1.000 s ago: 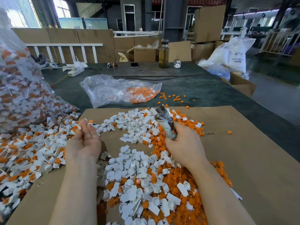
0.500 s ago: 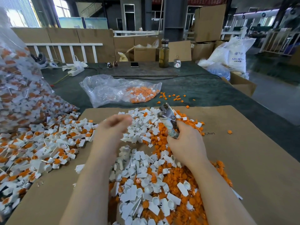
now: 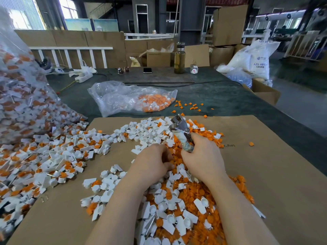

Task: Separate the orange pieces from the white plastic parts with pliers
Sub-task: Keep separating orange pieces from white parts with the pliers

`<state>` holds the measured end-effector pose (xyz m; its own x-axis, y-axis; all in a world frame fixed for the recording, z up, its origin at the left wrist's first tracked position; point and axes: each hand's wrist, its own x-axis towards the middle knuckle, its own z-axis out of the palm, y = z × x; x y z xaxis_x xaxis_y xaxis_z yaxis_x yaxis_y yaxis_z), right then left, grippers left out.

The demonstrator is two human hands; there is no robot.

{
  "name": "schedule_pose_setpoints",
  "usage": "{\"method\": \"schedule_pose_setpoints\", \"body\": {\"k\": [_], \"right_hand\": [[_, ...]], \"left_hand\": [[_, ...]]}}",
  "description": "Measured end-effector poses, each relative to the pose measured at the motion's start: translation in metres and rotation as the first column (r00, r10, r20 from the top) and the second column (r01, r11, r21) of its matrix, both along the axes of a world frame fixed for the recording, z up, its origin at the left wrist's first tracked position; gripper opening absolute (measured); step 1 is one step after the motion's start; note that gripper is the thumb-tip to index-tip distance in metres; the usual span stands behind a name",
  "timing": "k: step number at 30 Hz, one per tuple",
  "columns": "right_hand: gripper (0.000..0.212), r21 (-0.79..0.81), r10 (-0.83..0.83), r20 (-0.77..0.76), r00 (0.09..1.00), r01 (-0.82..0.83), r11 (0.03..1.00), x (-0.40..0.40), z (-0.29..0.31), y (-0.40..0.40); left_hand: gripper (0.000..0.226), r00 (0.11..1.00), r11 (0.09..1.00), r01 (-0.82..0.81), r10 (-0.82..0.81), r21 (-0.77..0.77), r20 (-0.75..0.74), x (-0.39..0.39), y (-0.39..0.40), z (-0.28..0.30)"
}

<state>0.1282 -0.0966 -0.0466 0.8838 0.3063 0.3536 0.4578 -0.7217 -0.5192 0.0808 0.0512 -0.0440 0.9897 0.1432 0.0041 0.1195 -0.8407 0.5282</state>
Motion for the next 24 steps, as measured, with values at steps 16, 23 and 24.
{"method": "schedule_pose_setpoints", "body": {"k": [16,23,24], "right_hand": [[0.008,0.22,0.034,-0.078,0.996,-0.016,0.975,0.001,0.003,0.001],[0.015,0.389,0.13,-0.112,0.985,-0.077,0.918,-0.005,0.008,0.002],[0.015,0.391,0.134,-0.11,0.985,-0.081,0.917,-0.005,0.008,0.002]], "left_hand": [[0.008,0.979,0.466,-0.081,0.202,-0.881,0.017,-0.012,0.007,0.016],[0.015,0.987,0.398,-0.033,0.159,-0.917,0.033,-0.011,0.009,0.016],[0.015,0.987,0.422,-0.036,0.159,-0.906,0.035,-0.011,0.009,0.015]]}}
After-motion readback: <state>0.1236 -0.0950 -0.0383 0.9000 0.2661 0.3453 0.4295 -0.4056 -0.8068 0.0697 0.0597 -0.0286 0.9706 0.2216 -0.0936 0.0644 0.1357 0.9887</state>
